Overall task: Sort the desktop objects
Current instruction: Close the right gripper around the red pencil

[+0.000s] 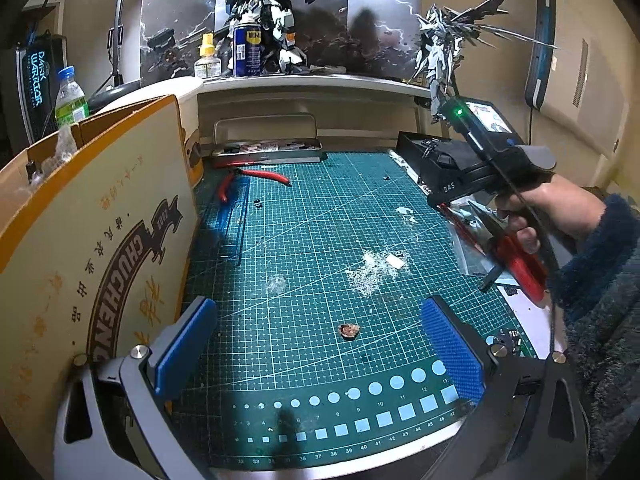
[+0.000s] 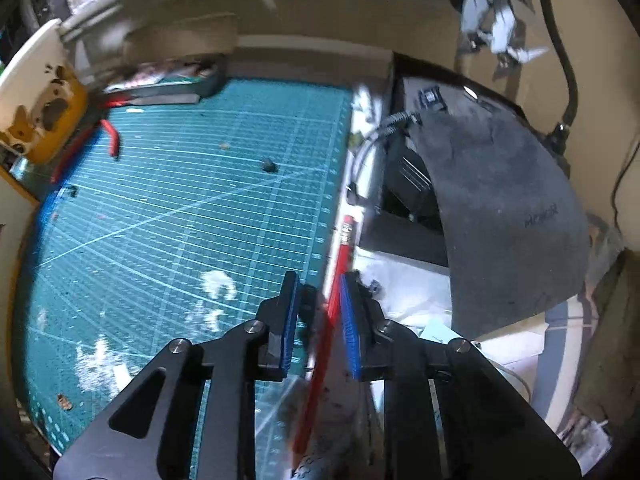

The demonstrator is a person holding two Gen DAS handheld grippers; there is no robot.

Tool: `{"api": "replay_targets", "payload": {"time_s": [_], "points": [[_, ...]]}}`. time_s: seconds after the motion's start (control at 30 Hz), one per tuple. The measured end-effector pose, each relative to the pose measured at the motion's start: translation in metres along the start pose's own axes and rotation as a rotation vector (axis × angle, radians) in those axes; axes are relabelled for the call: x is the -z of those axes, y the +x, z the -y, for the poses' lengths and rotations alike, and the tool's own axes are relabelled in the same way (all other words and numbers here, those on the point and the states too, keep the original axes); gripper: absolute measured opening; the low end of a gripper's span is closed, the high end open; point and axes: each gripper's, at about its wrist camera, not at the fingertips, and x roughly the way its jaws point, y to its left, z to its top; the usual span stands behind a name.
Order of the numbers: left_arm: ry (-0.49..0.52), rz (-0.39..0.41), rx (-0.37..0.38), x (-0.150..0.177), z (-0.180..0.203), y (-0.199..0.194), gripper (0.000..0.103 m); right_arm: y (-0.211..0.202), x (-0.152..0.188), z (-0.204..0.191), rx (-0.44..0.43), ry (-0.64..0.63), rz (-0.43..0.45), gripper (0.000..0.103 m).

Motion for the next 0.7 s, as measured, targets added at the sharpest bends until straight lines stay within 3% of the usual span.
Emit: {"api": "replay_targets", "payload": {"time_s": [0.43, 0.53, 0.57, 0.7], "points": [[0.016, -0.003, 0.018, -0.001, 0.007, 0.0, 0.103, 0.005, -0.015, 0.014, -0.099, 0.057, -0.069, 0.026], [0.015, -0.003, 0.019, -0.001, 0.007, 0.0, 0.103, 0.006, -0.013, 0.015, -0.092, 0.065, -0.078, 0.016], [0.015, -0.003, 0.019, -0.001, 0.006, 0.0, 0.103, 0.007, -0.013, 0.015, -0.088, 0.064, -0.079, 0.005], [0.014, -0.003, 0.02, -0.002, 0.006, 0.0, 0.103, 0.003, -0.007, 0.021, -0.104, 0.084, -0.054, 0.005]]}}
